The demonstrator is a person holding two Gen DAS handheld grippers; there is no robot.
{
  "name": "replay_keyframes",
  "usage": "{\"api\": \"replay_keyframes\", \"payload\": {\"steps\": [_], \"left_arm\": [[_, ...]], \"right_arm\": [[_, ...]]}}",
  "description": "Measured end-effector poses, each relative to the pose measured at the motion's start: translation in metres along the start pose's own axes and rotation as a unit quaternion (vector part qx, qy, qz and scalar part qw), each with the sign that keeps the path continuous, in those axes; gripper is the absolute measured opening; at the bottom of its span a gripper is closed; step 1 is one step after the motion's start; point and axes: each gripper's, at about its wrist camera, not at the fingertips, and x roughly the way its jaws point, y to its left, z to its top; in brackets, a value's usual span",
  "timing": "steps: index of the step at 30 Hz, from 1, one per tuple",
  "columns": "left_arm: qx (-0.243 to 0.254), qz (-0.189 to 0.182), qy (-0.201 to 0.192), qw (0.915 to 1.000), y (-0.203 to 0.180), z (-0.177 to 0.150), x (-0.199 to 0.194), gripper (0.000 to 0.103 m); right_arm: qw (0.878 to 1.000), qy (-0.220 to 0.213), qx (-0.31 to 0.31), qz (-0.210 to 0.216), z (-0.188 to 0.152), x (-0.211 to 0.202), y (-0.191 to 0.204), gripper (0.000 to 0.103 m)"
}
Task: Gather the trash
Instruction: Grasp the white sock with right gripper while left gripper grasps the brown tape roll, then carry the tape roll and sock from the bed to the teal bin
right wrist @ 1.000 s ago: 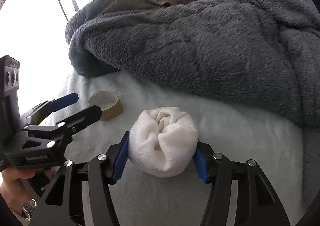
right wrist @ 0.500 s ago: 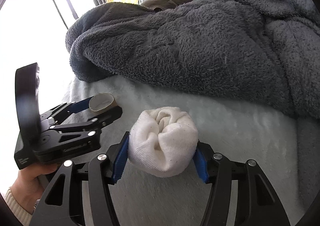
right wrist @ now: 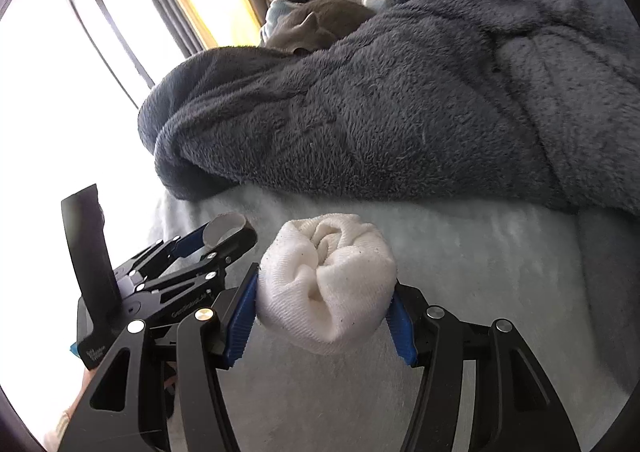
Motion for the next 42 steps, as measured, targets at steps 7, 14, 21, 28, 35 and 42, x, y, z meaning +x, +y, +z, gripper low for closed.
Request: {"api": "replay_keyframes", "payload": {"steps": [7,14,21,28,35,42], "left_arm": [[0.001,0.011,-0.014,0.9998,-0.007,-0.011,-0.024,0.058],[-0.003,0.023,-0.016,0.9996,-0.004,-0.025,-0.049,0.058],[-0.026,0.039,-0.015,0.9988,0.010,-0.048,-0.081,0.058],[-0.031,0.059,-0.014,0.9977,0.021,-0.064,-0.108,0.058],[-0.034,0.073,-0.005,0.9968,0.038,-0.080,-0.128,0.058],[-0.043,0.094,0.016,0.9945,0.065,-0.093,-0.139,0.058]], "right_arm": [[0.999,-0.013,0.032,0.005,-0.010,-0.022,0.007,0.059],[1.000,-0.014,0.018,0.000,-0.019,-0.029,0.038,0.059],[1.000,-0.015,-0.013,-0.008,-0.024,-0.033,0.067,0.059],[1.000,-0.021,-0.019,-0.006,-0.030,-0.045,0.082,0.059],[0.998,-0.034,-0.044,0.009,-0.038,-0.058,0.110,0.059],[0.997,-0.028,-0.067,0.025,-0.039,-0.047,0.146,0.059]]}}
